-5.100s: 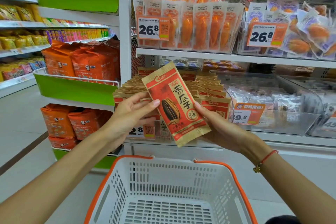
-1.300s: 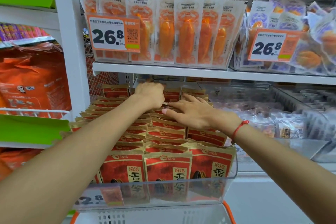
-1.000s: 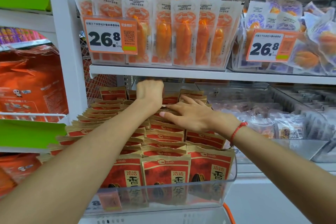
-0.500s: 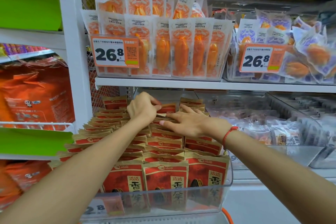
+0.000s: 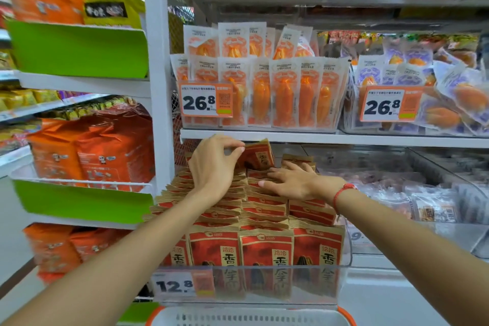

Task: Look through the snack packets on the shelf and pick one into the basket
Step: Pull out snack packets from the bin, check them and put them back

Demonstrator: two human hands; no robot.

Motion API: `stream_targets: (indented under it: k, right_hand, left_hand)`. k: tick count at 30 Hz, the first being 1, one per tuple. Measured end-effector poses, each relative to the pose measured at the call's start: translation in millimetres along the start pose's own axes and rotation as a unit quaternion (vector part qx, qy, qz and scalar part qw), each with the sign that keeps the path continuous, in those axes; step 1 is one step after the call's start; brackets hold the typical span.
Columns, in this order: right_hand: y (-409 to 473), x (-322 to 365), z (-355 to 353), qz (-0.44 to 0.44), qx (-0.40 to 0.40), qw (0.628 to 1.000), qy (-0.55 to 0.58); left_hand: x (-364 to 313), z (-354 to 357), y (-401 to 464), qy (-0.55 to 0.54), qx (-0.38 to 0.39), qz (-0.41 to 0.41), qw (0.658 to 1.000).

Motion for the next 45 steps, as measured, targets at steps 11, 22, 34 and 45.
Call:
stream_targets:
  k: [11, 22, 34, 45]
  right_hand:
    - [-81, 18, -46, -0.091, -0.323, 0.864, 0.375]
    - [-179, 66, -19, -0.186, -0.412, 0.726, 0.518]
    - [-180, 71, 30, -0.168, -0.355, 0.723, 0.568]
    - [-149, 59, 77, -0.045, -0.241, 0.795, 0.555]
  left_hand:
    - [-54, -75, -33, -0.143, -0.044, 0.092, 0.984]
    - [-27, -86, -120, -0.317, 0.023, -0.046, 0.947]
    - [-9, -69, -172, -0.37, 0.159, -0.064, 0.913]
    - [38, -42, -200, -0.284, 0.332, -0.277, 0.856]
Point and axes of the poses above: each hand's wrist, its own y-axis towards the middle knuckle, its own z-axis out of the palm, x = y × z, the point moved 6 cm from there along y, towards the middle knuckle, and after that the axes turned 5 degrees about -y, right-handed, at the moved point
